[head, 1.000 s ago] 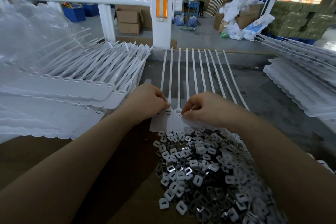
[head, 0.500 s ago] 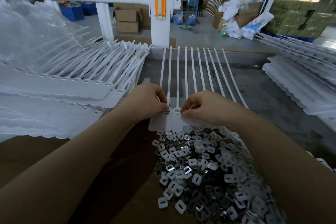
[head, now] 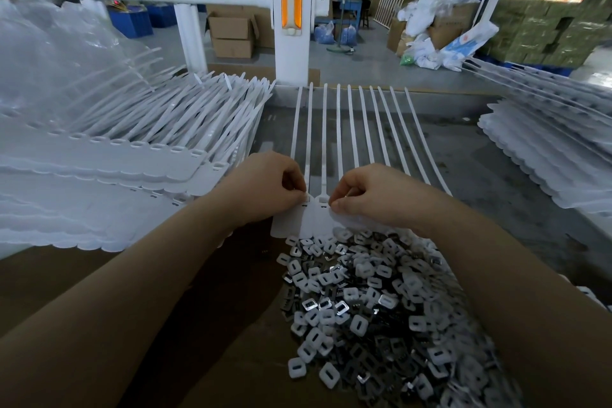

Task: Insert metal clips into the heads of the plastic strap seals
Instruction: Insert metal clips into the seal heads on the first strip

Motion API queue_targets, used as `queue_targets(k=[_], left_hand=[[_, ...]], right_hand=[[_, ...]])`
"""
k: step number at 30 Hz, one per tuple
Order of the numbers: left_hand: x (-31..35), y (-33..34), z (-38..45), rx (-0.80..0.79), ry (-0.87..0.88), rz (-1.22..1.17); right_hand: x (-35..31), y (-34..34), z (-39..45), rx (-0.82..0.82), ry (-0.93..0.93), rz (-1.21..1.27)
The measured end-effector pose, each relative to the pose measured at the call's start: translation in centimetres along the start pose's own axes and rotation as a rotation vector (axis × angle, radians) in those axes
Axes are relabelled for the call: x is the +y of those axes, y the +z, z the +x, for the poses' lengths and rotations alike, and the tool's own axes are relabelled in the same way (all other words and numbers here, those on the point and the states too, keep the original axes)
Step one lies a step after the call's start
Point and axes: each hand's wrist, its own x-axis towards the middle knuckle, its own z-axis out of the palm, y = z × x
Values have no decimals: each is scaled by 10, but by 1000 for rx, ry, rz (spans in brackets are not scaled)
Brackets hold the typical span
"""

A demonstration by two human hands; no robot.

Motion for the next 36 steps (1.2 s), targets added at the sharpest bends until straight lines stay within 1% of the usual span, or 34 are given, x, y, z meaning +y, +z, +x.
queue_targets(k=[8, 12, 17, 21, 24, 30, 33, 34, 36], left_hand=[[4, 7, 7, -88, -142, -59], [7, 5, 11, -114, -215, -136], [9, 3, 12, -135, -263, -191], [9, 3, 12, -136, -257, -179], [8, 2, 11, -148, -218, -146], [8, 1, 13, -159, -71, 77], [9, 2, 17, -181, -41, 158], [9, 2, 17, -195, -49, 143], [7, 1, 17, -224, -93, 36]], right_hand=[[1, 1, 0, 13, -5, -2], [3, 1, 0, 14, -6, -8], [2, 1, -1, 11, 0, 1], [1, 2, -2, 12, -3, -3], [0, 2, -2, 10, -1, -12], [0, 3, -2, 13, 9, -23], [0, 3, -1, 7, 7, -15], [1, 2, -1, 6, 4, -13], [1, 2, -2, 5, 0, -12]])
